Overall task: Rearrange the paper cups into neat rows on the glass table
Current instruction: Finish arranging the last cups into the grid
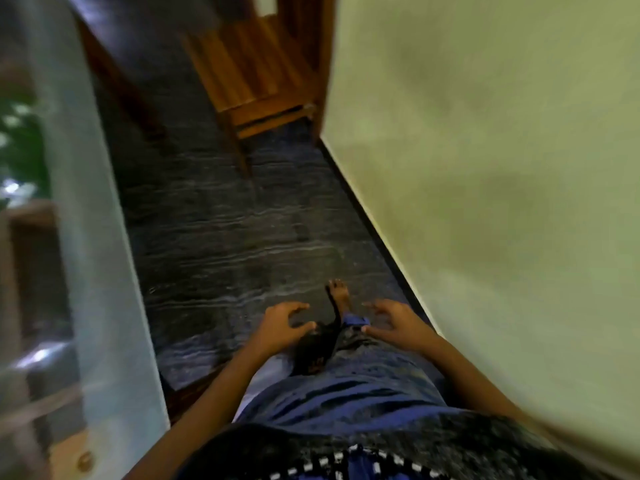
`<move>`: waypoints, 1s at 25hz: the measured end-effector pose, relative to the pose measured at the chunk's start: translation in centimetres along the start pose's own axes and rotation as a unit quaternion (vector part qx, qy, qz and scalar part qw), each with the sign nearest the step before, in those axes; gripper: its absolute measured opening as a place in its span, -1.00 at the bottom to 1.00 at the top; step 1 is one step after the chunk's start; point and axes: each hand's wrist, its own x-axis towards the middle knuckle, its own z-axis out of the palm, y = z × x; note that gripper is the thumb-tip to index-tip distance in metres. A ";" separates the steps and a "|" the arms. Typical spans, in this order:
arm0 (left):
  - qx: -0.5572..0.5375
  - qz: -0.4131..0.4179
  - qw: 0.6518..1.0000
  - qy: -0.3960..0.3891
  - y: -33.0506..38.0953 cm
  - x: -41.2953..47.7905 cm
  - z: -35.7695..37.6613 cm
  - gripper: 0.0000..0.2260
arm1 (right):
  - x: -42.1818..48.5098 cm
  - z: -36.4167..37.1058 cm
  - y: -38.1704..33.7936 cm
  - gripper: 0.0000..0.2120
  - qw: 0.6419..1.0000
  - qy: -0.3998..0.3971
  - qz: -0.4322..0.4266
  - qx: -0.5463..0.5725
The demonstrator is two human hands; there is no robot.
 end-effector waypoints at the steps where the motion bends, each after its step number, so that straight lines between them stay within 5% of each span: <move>1: -0.024 -0.026 0.999 0.028 -0.2 0.6 -0.9 -0.58 | 2.8 -1.3 -0.4 -0.61 0.999 -0.031 -0.025 -0.013; 8: -0.136 -0.150 0.950 0.236 2.6 1.5 -4.7 -0.61 | 17.7 -7.2 -7.0 -0.51 0.936 -0.230 -0.207 -0.170; 13: -0.175 -0.222 0.877 0.389 2.8 -0.5 -4.7 -0.65 | 23.3 -6.5 -12.6 -0.52 0.869 -0.357 -0.272 -0.209; 23: -0.206 -0.318 0.700 0.606 -2.4 -5.8 -10.7 -0.68 | 27.9 3.8 -30.6 -0.60 0.802 -0.428 -0.373 -0.187; 25: -0.204 -0.326 0.686 0.617 -3.9 -6.8 -12.6 -0.67 | 27.9 6.1 -34.4 -0.60 0.795 -0.433 -0.388 -0.172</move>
